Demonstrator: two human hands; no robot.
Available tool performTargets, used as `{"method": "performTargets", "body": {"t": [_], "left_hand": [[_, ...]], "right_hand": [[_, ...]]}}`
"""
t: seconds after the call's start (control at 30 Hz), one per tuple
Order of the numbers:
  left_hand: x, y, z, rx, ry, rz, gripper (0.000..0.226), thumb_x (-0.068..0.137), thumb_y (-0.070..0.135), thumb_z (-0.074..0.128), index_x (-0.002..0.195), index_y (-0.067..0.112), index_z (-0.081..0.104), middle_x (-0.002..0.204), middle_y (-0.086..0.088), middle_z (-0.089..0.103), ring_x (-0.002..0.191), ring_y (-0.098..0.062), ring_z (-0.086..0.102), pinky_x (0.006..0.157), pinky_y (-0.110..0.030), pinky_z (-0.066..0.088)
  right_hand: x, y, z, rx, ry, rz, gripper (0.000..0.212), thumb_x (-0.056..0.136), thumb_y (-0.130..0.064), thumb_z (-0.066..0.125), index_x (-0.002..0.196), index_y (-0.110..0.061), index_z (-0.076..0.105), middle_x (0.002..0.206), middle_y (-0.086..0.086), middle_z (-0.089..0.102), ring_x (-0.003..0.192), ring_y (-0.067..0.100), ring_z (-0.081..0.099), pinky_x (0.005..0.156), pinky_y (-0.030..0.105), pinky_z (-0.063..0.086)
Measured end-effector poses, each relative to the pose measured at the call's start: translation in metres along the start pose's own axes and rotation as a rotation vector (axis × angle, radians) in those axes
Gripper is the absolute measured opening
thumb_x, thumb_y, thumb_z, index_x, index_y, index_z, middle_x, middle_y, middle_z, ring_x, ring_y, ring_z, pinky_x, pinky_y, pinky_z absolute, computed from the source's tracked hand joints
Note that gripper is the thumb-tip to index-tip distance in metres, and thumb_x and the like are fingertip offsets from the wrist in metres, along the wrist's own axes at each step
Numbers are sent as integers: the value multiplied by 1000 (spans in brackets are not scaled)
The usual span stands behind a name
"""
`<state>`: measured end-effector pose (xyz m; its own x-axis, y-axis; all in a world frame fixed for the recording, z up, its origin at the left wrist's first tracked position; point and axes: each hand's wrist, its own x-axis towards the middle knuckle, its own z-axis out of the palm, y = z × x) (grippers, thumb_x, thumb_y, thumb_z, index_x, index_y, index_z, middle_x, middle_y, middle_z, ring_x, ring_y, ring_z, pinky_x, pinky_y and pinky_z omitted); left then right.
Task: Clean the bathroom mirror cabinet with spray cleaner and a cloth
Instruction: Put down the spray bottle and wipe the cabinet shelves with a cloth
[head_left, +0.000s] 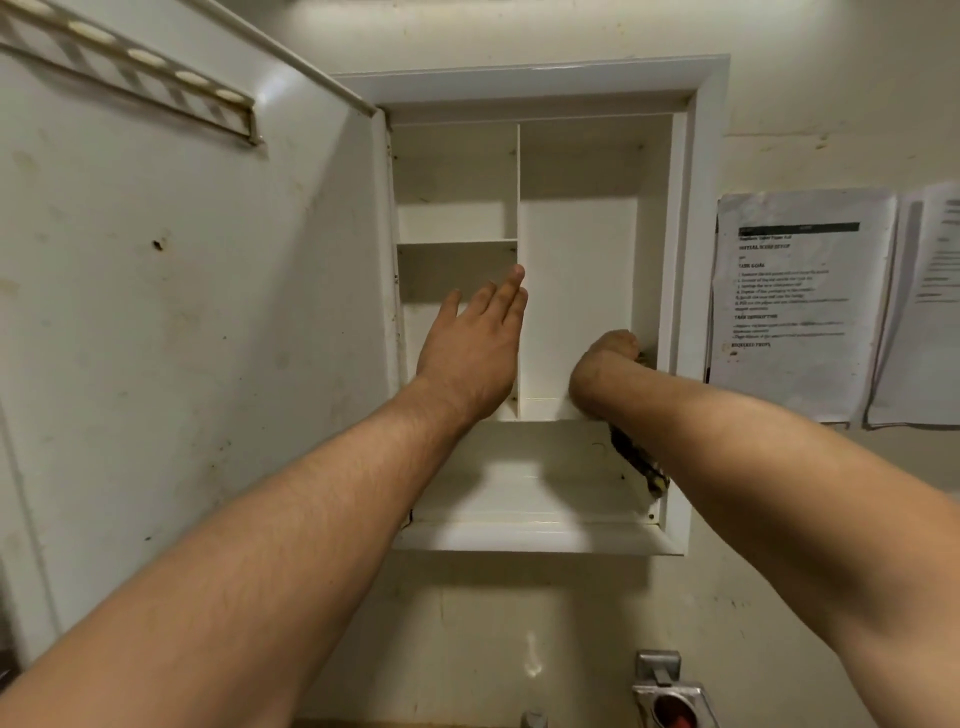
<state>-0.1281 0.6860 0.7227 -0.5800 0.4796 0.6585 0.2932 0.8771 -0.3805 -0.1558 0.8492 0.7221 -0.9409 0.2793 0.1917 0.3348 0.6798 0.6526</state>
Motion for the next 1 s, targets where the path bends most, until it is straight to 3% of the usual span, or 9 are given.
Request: {"method": "performTargets", "body": {"t": [0.1,0.2,0.27,0.5,0.6,0.73,0.87,0.93,1.0], "left_hand": [[0,1,3,-24,-3,-4,74,99,9,33,164,10,-1,171,-6,-18,158,-25,9,127,-51,14],[-1,1,4,-94,-6,-16,77,96,8,36,164,11,0,171,-4,-18,158,-24,12,127,-48,15],[-2,2,5,-131,-8,-26,80,94,8,38,165,12,1,171,-3,-17,157,-23,13,127,-46,16],[-2,0,4,-152,1,-15,84,90,2,39,165,14,3,172,-1,-15,156,-23,17,127,-46,19],[-3,0,4,-148,5,-23,85,90,1,40,165,15,3,172,1,-13,157,-22,13,127,-46,17],[-3,3,3,-153,15,-42,82,91,4,38,165,15,5,172,0,-11,158,-21,11,128,-47,14],[-4,5,3,-155,15,-51,84,90,4,40,165,14,3,172,-2,-13,158,-22,9,128,-48,14],[-5,8,3,-168,11,-53,84,89,5,38,165,13,2,172,-2,-14,158,-23,8,128,-48,13],[-6,10,4,-172,7,-58,83,90,7,38,165,13,2,172,-3,-14,158,-24,9,128,-49,14]], "right_hand": [[5,1,3,247,49,-85,29,96,-31,59,122,-18,63,112,3,63,105,23,60,97,36,50],[4,-9,-6,669,121,-175,19,94,-25,63,107,-11,66,84,3,58,84,23,61,82,35,52],[0,-21,-10,843,120,-226,16,91,-18,67,103,-8,67,79,4,59,74,21,60,72,34,49],[-41,-10,17,942,261,-347,18,93,-8,57,104,-12,72,100,6,70,89,25,64,77,33,53],[-74,-7,34,1099,254,-459,48,89,4,52,120,-24,74,119,-4,66,103,15,59,94,30,52],[-98,-4,61,1383,191,-376,56,86,8,42,117,-25,76,129,1,65,102,13,58,82,19,47],[-88,20,63,1717,146,-181,64,88,12,39,135,-23,64,137,3,58,115,22,56,93,32,52],[-76,37,52,1855,313,-71,66,90,10,43,146,-22,52,144,5,56,122,25,56,100,35,50],[-63,49,36,1766,575,-50,68,90,4,49,152,-21,43,144,7,55,125,24,55,99,30,46]]}}
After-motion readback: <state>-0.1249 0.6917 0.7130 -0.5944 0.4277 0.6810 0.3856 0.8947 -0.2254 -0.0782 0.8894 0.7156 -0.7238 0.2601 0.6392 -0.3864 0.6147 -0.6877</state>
